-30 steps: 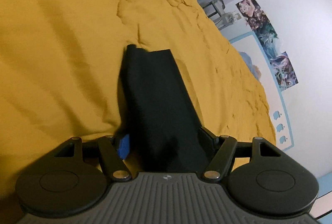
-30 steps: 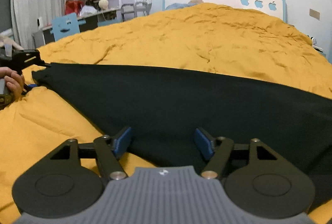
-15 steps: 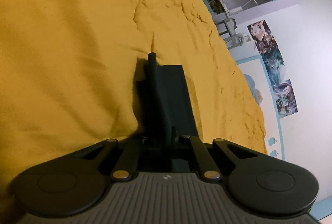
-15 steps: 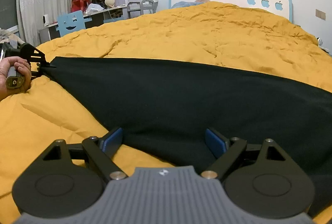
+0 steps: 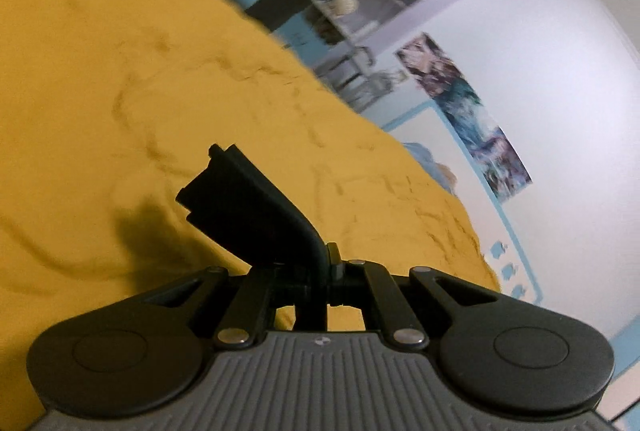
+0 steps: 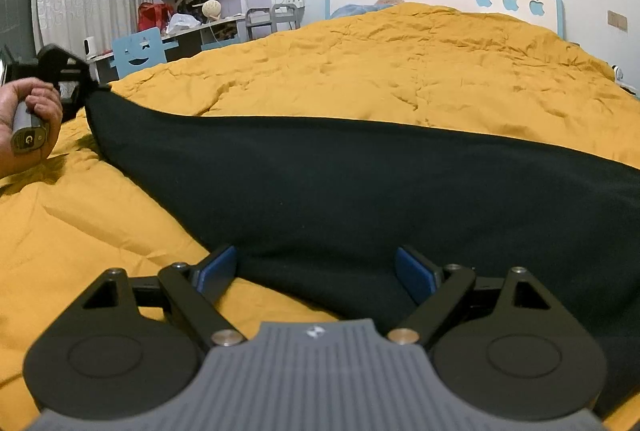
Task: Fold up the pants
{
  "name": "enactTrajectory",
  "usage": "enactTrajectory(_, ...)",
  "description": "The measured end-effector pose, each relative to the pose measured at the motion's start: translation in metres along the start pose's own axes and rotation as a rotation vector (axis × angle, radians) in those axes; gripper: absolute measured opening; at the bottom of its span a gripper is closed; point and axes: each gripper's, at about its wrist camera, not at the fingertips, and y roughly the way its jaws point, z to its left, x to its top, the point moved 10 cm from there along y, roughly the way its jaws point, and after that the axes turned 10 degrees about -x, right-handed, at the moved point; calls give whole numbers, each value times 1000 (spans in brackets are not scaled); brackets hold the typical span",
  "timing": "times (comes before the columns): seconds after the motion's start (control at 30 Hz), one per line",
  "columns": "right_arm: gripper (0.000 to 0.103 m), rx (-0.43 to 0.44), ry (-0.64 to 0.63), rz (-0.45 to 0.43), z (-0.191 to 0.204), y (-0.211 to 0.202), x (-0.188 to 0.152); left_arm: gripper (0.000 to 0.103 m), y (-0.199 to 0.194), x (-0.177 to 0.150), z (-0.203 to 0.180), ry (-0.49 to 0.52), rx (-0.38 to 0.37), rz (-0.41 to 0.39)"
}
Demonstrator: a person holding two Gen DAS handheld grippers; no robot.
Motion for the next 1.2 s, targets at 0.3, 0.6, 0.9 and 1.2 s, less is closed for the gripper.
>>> enactTrajectory(0.3,82,49,82,-2,-11,-1,0,5,12,-62,-118,423,-137,128)
enactTrajectory(0.6,82,66,120,-8,-14,-3,0,10,28,-246,-150,956,-155,628)
enactTrajectory(0.9,82,70,136,-12,-15,-4,1,35,9,-270,-152,1004,-212,732)
enactTrajectory(1.2,82,35,113,39,-11,-3,13,44,7,-158,-106,570,-135,562)
